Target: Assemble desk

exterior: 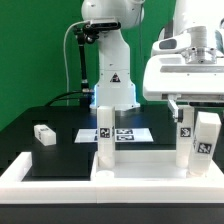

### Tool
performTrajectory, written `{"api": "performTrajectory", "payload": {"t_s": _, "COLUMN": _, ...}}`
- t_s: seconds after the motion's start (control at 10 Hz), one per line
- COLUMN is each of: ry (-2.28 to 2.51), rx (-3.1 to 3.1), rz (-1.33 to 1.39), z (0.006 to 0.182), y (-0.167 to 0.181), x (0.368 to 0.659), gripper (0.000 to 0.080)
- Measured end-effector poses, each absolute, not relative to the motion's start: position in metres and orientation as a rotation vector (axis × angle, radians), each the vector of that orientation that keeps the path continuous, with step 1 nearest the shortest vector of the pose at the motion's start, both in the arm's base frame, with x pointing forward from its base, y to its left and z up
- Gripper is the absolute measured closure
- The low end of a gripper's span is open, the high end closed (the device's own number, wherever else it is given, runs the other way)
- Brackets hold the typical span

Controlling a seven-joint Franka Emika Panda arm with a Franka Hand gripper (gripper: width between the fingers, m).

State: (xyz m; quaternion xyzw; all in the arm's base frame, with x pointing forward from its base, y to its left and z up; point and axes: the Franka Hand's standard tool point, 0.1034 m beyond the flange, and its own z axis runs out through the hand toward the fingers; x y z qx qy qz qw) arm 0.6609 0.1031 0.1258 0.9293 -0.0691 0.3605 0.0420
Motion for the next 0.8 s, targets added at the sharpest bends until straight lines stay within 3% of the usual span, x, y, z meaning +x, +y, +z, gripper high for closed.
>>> {"api": "performTrajectory", "payload": {"t_s": 0.8, "ry": -0.199, "rx": 2.842, "rz": 1.101, "z": 0.1254, "y": 0.1030, "x": 0.6609, "gripper": 0.0151}}
